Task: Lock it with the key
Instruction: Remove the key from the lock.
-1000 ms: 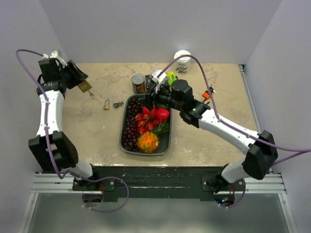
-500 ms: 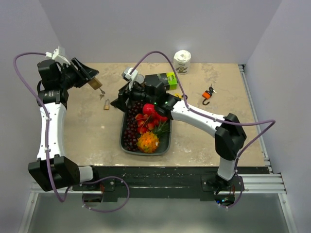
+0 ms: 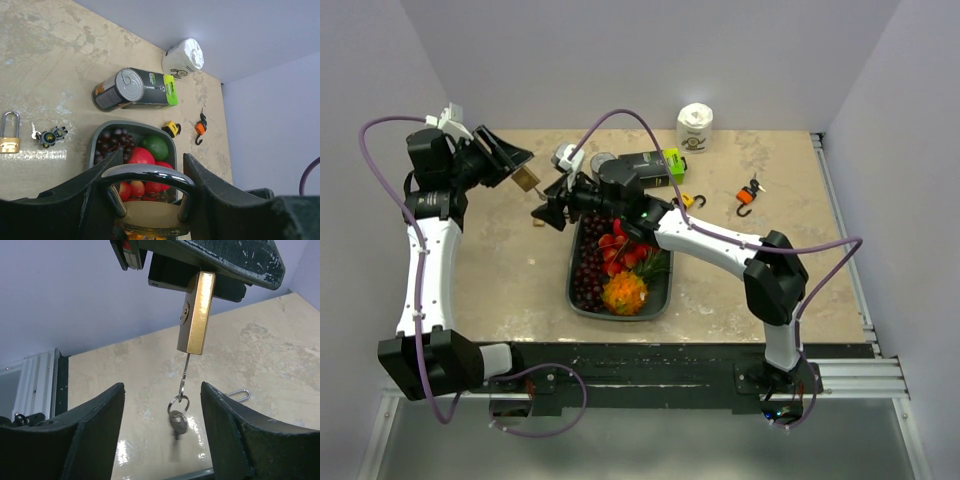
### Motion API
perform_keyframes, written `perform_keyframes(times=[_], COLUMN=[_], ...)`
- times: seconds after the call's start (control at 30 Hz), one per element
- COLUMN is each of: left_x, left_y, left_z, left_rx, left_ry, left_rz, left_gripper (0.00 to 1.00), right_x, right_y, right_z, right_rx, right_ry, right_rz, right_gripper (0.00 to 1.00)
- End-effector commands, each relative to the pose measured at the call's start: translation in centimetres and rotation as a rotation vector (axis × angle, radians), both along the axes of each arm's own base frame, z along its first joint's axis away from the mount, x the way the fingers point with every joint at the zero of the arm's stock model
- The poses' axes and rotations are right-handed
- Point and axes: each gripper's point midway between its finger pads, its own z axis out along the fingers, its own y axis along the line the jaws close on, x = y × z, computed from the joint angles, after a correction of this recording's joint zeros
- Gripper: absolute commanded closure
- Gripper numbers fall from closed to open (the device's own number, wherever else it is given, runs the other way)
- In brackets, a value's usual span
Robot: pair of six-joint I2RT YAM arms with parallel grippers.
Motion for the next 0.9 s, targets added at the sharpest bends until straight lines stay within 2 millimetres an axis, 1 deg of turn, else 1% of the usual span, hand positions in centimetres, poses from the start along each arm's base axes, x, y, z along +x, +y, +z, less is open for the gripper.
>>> perform_keyframes(times=[0.0,0.03,0.07,0.1,0.13,0.17,0.27,0.3,0.33,0.37,0.4,0.47,0.53,0.57,0.63,0.67,0.7,0.73,0.77,0.87], left_x=[-0.7,-0.8,-0.8,-0.8,-0.8,-0.8,-0.8,-0.7,-0.6,-0.5,-0.4,-0.1,0.8,1.4,2.8,3.4,4.1,4.4,4.7,5.3], left_y=[-1.0,-1.0,-1.0,-1.1,-1.1,-1.1,-1.0,-1.0,-1.0,-0.9,-0.7,-0.3,0.6,1.4,3.2,4.5,5.4,6.1,6.9,8.0], left_z=[4.2,4.3,4.4,4.3,4.3,4.2,4.4,4.5,4.5,4.6,4.6,5.1,5.4,6.1,5.8,6.9,6.4,6.6,7.0,7.1], left_rx=[-0.023,-0.024,-0.025,-0.028,-0.033,-0.034,-0.035,-0.036,-0.038,-0.038,-0.037,-0.025,-0.006,0.003,0.028,0.061,0.077,0.105,0.126,0.156], left_ry=[-0.131,-0.135,-0.135,-0.133,-0.129,-0.127,-0.131,-0.132,-0.131,-0.132,-0.13,-0.145,-0.153,-0.169,-0.165,-0.183,-0.167,-0.179,-0.193,-0.204], left_rz=[-0.038,-0.039,-0.039,-0.043,-0.04,-0.04,-0.033,-0.032,-0.029,-0.021,-0.012,0.01,0.044,0.079,0.131,0.188,0.214,0.233,0.266,0.301], left_gripper=[1.0,1.0,1.0,1.0,1.0,1.0,1.0,1.0,1.0,1.0,1.0,1.0,1.0,1.0,1.0,1.0,1.0,1.0,1.0,1.0], right_x=[0.4,0.5,0.6,0.6,0.7,0.8,0.8,0.6,0.6,0.5,0.5,0.4,0.1,0.0,-0.3,-0.5,-0.6,-0.8,-0.9,-1.4], right_y=[0.6,0.5,0.5,0.5,0.5,0.6,0.7,0.8,0.9,0.9,0.9,0.8,0.7,0.6,0.3,0.2,0.0,-0.3,-0.5,-1.2], right_z=[3.4,3.6,3.6,3.7,3.8,3.7,3.7,3.6,3.7,3.5,3.7,3.7,4.0,3.6,3.7,3.1,2.8,3.1,2.3,1.6], right_rx=[0.062,0.063,0.061,0.062,0.063,0.061,0.061,0.058,0.057,0.053,0.054,0.054,0.059,0.051,0.052,0.039,0.035,0.039,0.025,0.015], right_ry=[-0.098,-0.104,-0.106,-0.113,-0.114,-0.114,-0.124,-0.129,-0.132,-0.131,-0.136,-0.139,-0.142,-0.137,-0.13,-0.12,-0.114,-0.111,-0.097,-0.067], right_rz=[-0.027,-0.038,-0.041,-0.046,-0.05,-0.055,-0.063,-0.058,-0.058,-0.057,-0.057,-0.055,-0.055,-0.057,-0.06,-0.057,-0.059,-0.065,-0.067,-0.07], right_gripper=[0.38,0.4,0.46,0.49,0.54,0.63,0.76,0.86,0.9,0.97,1.0,1.0,1.0,1.0,1.0,1.0,1.0,1.0,1.0,1.0])
